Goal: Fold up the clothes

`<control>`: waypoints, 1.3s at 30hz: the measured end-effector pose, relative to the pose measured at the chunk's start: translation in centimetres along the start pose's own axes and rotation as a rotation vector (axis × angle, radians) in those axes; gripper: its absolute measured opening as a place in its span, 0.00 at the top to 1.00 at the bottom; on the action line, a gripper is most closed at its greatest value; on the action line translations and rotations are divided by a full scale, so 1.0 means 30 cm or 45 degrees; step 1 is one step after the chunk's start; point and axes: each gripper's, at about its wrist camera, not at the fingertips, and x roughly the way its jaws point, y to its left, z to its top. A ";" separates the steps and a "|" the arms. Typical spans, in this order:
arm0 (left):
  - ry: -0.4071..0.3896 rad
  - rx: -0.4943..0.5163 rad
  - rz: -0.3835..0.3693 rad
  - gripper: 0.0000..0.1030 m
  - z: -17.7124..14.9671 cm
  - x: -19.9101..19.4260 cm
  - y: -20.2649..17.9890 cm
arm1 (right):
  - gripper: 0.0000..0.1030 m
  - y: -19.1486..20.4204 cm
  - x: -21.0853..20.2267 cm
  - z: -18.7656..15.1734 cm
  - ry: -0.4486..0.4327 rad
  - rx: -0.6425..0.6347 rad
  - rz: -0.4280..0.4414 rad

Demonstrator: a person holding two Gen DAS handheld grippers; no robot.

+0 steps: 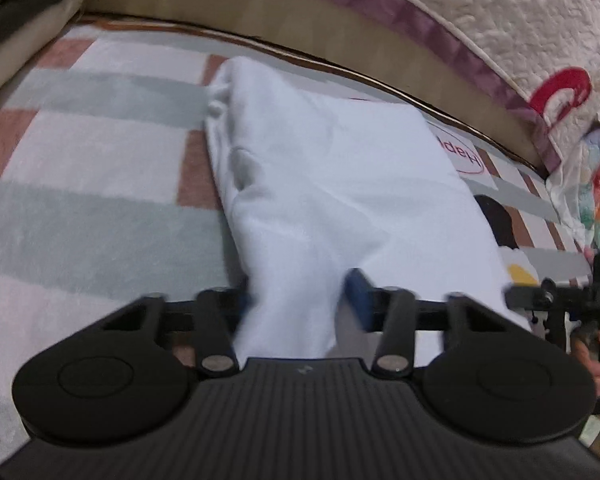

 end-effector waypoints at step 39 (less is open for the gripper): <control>-0.314 -0.091 -0.276 0.77 -0.080 -0.329 -0.103 | 0.73 0.226 -0.123 0.054 -0.178 -0.112 0.249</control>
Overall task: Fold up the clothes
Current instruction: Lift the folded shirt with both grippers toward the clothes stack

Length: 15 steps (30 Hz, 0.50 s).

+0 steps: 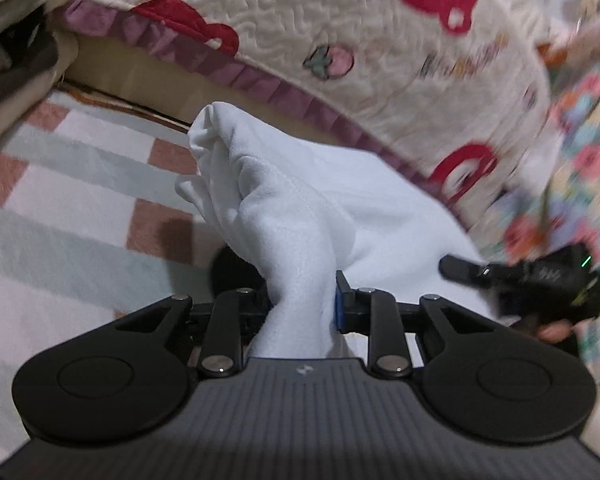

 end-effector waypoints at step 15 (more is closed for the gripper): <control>-0.207 0.227 0.052 0.77 0.163 -0.370 -0.109 | 0.73 0.468 0.011 0.040 -0.036 -0.334 0.001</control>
